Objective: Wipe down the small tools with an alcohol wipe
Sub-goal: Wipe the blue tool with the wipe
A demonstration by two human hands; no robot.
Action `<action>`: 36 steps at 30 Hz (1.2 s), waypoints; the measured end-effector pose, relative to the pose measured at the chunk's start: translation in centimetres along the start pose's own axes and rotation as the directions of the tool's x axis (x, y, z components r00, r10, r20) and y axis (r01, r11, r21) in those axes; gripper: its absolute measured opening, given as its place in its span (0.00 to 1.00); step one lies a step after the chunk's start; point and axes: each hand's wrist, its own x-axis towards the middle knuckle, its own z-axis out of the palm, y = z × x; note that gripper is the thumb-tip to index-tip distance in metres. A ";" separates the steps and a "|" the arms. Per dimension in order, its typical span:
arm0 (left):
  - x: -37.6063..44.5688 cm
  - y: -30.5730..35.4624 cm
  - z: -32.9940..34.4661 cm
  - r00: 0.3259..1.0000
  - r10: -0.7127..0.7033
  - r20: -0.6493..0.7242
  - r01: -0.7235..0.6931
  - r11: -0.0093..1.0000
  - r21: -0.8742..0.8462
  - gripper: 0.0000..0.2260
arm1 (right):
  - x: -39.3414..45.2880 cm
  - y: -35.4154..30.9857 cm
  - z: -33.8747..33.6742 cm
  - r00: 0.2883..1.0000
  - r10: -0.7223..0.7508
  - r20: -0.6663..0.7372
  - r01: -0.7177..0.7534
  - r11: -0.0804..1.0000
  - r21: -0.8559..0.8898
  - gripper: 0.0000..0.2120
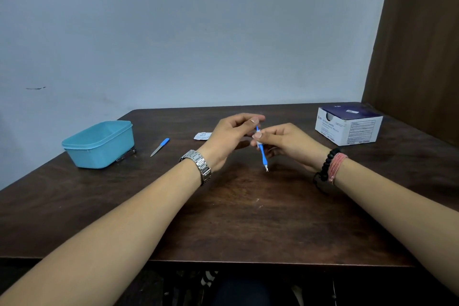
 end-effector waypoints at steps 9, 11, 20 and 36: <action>0.1 0.5 -0.6 0.981 0.039 -0.189 -0.040 0.999 -0.001 0.06 | -0.1 0.0 0.0 0.994 0.024 0.104 -0.025 1.000 0.014 0.09; 0.2 0.7 -0.9 0.971 0.043 -0.235 -0.051 0.998 -0.027 0.06 | -0.2 0.1 0.1 0.991 0.037 0.125 -0.037 0.999 -0.008 0.09; 0.6 1.0 -1.3 0.935 0.061 -0.348 -0.099 0.991 -0.091 0.07 | -0.3 0.1 -0.1 0.992 0.034 0.121 -0.028 0.998 -0.054 0.08; 0.4 0.4 -0.6 0.948 0.078 -0.308 -0.092 0.995 -0.029 0.08 | 0.2 0.4 -0.4 1.000 -0.016 0.012 0.015 1.000 0.017 0.08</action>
